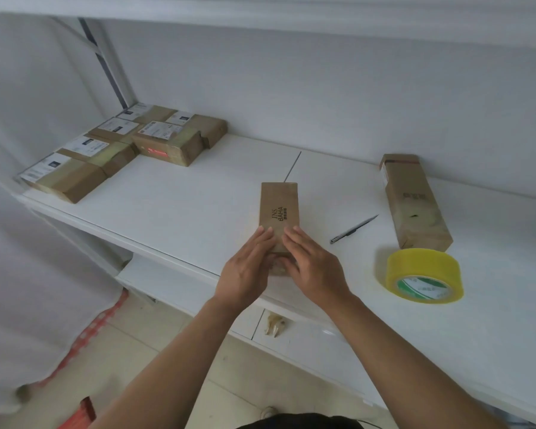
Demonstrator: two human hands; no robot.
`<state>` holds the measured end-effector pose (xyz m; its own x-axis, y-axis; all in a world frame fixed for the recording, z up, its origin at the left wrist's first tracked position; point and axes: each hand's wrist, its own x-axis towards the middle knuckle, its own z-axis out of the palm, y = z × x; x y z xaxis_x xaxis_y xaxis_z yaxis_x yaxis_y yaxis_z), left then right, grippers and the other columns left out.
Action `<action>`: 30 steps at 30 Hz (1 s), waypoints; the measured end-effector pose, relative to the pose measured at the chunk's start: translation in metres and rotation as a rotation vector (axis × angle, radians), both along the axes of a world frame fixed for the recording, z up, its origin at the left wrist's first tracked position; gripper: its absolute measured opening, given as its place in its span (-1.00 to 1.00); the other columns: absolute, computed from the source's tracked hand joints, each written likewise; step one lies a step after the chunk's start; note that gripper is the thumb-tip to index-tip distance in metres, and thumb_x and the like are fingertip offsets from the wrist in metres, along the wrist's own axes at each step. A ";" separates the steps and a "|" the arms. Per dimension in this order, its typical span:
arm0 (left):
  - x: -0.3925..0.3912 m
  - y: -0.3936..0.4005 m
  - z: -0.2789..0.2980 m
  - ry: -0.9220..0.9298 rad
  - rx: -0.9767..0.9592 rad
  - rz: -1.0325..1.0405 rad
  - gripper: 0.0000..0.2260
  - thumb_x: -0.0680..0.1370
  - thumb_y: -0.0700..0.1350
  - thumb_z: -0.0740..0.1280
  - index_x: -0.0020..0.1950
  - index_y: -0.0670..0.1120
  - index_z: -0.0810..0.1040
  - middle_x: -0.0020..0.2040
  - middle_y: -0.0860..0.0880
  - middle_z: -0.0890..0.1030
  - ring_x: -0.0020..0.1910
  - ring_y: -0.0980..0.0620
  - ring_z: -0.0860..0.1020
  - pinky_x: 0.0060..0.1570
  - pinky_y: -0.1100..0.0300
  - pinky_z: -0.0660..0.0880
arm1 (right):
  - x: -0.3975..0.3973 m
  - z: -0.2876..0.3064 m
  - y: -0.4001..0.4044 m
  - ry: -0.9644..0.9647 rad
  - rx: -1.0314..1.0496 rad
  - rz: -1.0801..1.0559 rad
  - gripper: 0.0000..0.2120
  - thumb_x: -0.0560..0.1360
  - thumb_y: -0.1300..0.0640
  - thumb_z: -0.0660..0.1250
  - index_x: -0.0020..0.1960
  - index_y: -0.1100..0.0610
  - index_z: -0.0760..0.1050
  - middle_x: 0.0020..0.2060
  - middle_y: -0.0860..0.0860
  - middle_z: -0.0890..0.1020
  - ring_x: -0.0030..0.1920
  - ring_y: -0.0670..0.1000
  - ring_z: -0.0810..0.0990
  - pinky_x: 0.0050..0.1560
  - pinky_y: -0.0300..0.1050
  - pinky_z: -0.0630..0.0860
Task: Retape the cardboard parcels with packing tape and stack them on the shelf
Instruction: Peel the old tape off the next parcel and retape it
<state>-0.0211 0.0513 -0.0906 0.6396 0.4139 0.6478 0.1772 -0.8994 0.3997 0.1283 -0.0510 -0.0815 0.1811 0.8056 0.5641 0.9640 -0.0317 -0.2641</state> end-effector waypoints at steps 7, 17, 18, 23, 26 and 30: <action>-0.004 -0.005 0.009 0.119 -0.153 0.066 -0.67 0.66 -0.08 0.19 0.40 -0.14 0.37 0.44 -0.06 0.48 0.46 0.05 0.40 0.07 -0.01 0.62 | 0.008 0.006 -0.001 0.191 -0.004 0.082 -0.65 0.42 0.17 0.52 0.16 0.28 0.62 0.22 0.13 0.64 0.27 0.10 0.59 -0.01 0.03 0.65; 0.016 -0.043 0.057 0.063 -0.481 0.169 -0.58 0.45 0.13 0.28 0.20 -0.09 0.43 0.33 0.02 0.48 0.32 0.08 0.42 0.22 0.15 0.40 | 0.070 0.068 -0.055 0.278 -0.075 -0.086 -0.58 0.52 -0.05 0.11 -0.13 0.24 0.59 -0.13 0.11 0.67 -0.08 0.19 0.63 -0.13 0.03 0.56; 0.022 -0.054 0.063 0.037 -0.447 0.181 -0.62 0.45 0.10 0.27 0.18 -0.07 0.43 0.28 0.04 0.50 0.25 0.10 0.44 0.14 0.23 0.42 | 0.083 0.072 -0.067 0.215 -0.124 -0.162 -0.53 0.51 -0.10 0.06 -0.14 0.23 0.58 -0.17 0.12 0.65 -0.09 0.20 0.60 -0.17 0.02 0.53; 0.074 -0.116 0.056 0.110 -0.445 0.052 -0.97 0.57 -0.17 0.31 0.00 -0.07 0.50 -0.10 0.13 0.57 -0.12 0.21 0.53 -0.17 0.26 0.49 | 0.125 0.081 -0.105 0.081 -0.713 -0.411 -0.51 0.60 -0.27 0.11 0.05 0.16 0.50 -0.05 0.10 0.60 0.01 0.17 0.57 -0.14 -0.05 0.40; 0.106 -0.130 0.021 0.342 -0.467 0.004 -0.80 0.61 -0.14 0.30 0.23 -0.07 0.53 0.16 0.02 0.59 0.11 0.09 0.54 0.13 0.12 0.50 | 0.131 0.078 -0.114 0.156 -0.794 -0.452 -0.55 0.56 -0.28 0.17 0.01 0.12 0.46 -0.10 0.07 0.53 -0.11 0.13 0.51 -0.17 -0.08 0.39; 0.135 -0.135 -0.008 0.608 -0.364 0.018 -0.51 0.69 0.02 0.14 0.59 -0.12 0.21 0.59 -0.07 0.24 0.57 -0.05 0.17 0.51 0.16 0.08 | 0.142 0.078 -0.127 0.316 -0.714 -0.444 -0.59 0.52 -0.25 0.23 -0.17 0.11 0.39 -0.20 0.05 0.52 -0.15 0.12 0.52 -0.22 -0.08 0.37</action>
<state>0.1137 -0.0834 -0.0984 0.8349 0.5504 -0.0036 0.4780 -0.7219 0.5003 0.2702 -0.1780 -0.0031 0.6211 0.7643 -0.1735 0.7097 -0.6424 -0.2894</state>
